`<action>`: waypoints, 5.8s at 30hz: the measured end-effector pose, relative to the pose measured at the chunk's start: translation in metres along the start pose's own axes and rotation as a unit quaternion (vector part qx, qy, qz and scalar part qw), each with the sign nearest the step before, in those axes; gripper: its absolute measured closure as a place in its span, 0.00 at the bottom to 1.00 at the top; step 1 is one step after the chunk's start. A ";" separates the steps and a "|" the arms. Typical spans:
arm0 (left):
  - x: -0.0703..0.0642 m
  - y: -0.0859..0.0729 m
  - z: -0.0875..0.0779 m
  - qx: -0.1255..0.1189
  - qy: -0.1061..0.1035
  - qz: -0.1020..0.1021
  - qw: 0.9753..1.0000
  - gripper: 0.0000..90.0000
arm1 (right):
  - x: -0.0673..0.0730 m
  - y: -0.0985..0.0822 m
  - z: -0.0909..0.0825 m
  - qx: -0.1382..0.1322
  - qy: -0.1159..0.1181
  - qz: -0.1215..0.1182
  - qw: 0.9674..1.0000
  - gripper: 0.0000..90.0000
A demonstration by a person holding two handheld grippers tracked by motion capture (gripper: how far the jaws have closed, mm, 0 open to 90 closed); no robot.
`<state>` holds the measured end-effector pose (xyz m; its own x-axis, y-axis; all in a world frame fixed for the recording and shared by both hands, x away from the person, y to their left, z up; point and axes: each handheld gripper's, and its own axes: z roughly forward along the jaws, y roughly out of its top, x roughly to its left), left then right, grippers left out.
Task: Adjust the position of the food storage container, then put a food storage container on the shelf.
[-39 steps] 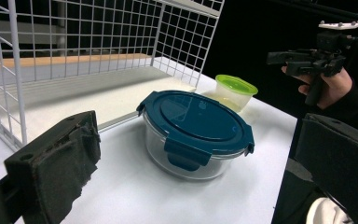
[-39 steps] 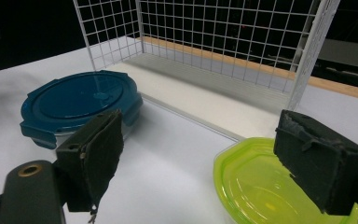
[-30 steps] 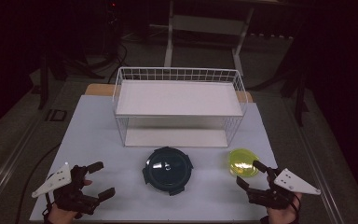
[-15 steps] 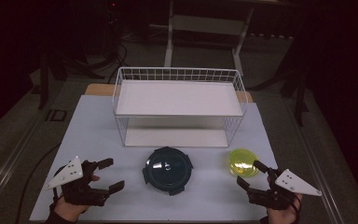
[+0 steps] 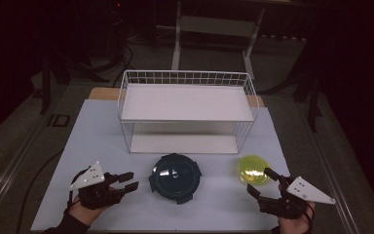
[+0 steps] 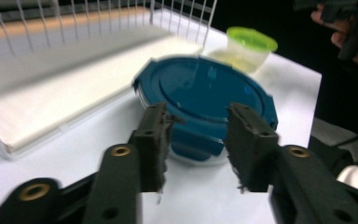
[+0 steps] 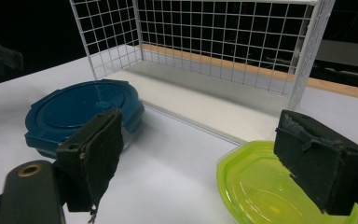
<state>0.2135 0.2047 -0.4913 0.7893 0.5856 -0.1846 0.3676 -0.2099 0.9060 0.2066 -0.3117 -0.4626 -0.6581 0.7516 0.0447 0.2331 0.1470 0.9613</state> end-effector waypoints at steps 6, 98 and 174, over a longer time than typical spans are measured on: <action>-0.002 -0.008 0.021 0.062 -0.011 -0.009 0.998 0.83 | 0.000 -0.001 0.001 0.002 0.002 0.001 1.000 0.17; 0.012 -0.002 -0.006 -0.060 0.020 -0.033 0.997 0.02 | 0.047 -0.001 0.162 0.203 0.081 -0.004 0.976 1.00; 0.027 -0.018 -0.022 0.005 -0.004 -0.242 0.970 0.05 | 0.075 0.036 0.143 0.070 0.134 -0.055 0.987 0.19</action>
<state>0.2175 0.2419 -0.5041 0.5269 0.6119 -0.5899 0.7007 0.0800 0.7090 0.2675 -0.1581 -0.4636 -0.8465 0.5316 0.0306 0.2341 0.3200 0.9180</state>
